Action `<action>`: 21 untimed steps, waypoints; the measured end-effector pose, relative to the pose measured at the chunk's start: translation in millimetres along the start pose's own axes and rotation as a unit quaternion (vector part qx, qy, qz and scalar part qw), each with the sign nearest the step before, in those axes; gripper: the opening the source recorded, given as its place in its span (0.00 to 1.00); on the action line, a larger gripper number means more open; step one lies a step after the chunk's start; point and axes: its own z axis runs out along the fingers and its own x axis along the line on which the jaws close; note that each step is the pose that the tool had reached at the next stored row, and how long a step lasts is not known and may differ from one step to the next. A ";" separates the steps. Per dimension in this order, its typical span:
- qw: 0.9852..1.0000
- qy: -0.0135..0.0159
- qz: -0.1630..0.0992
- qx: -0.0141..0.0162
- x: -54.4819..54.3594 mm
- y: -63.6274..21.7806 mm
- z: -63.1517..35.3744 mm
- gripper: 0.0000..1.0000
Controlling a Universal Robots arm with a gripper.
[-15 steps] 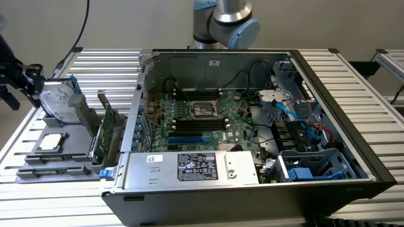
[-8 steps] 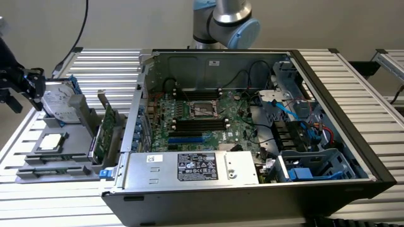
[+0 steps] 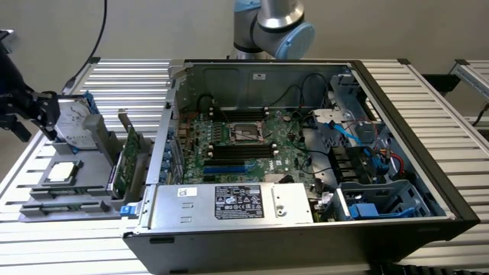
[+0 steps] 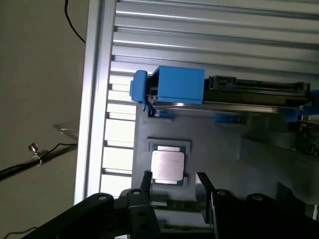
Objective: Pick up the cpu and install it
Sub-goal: 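Pick up the cpu and move it towards the insertion slot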
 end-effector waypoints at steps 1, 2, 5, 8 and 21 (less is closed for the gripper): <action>1.000 0.000 0.001 0.001 0.1 0.0 1.6 0.50; 1.000 0.000 0.002 0.002 0.2 -0.1 3.2 0.55; 1.000 0.000 0.004 0.006 0.3 -0.3 7.8 0.62; 1.000 0.001 0.005 0.009 0.3 -0.4 12.7 0.62; 1.000 0.001 0.009 0.016 0.1 -1.8 36.4 0.62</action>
